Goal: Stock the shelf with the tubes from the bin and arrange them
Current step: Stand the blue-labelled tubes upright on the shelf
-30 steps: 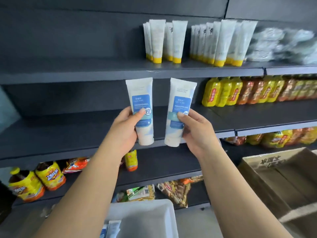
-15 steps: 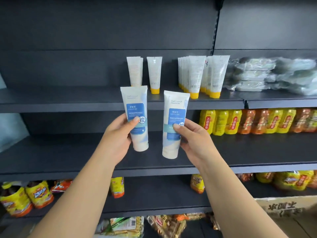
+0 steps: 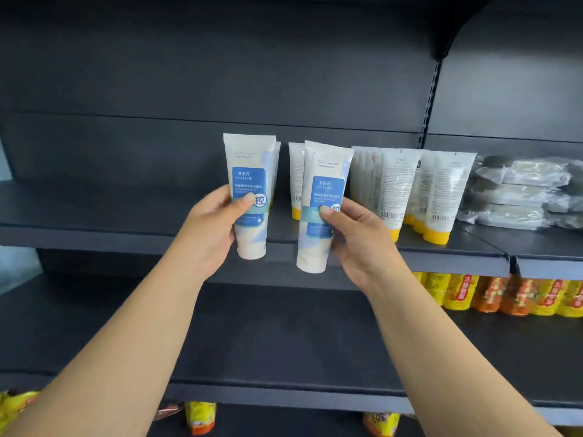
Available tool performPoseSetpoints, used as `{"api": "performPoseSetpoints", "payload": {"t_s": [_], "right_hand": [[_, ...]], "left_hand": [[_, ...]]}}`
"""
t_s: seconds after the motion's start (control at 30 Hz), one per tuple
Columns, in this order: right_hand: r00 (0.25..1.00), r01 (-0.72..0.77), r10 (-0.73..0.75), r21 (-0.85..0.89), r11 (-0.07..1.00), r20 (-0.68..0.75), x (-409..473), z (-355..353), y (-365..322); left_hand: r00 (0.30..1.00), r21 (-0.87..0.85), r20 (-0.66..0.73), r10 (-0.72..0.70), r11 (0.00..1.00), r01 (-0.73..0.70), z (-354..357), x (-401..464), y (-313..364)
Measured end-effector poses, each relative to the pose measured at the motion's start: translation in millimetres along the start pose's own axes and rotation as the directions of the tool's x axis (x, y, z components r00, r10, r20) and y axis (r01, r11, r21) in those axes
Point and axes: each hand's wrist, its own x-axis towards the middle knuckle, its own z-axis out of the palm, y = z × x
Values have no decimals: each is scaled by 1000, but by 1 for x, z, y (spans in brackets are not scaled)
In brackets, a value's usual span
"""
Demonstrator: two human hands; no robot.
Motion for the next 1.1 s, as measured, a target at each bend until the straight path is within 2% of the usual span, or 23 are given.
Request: {"api": "performPoseSetpoints", "payload": {"t_s": [0.27, 0.6, 0.83, 1.1], "right_hand": [[999, -2, 1, 14, 1000, 46, 46, 31, 15], [981, -15, 2, 67, 998, 193, -5, 90, 18], [988, -3, -7, 62, 998, 157, -57, 128, 5], [994, 87, -87, 1, 996, 66, -86, 205, -1]], "left_hand": [[999, -5, -47, 11, 1000, -11, -25, 32, 0], [973, 80, -229, 35, 997, -17, -73, -65, 43], [959, 75, -280, 33, 997, -12, -102, -120, 88], [973, 114, -225, 45, 993, -20, -159, -140, 136]]}}
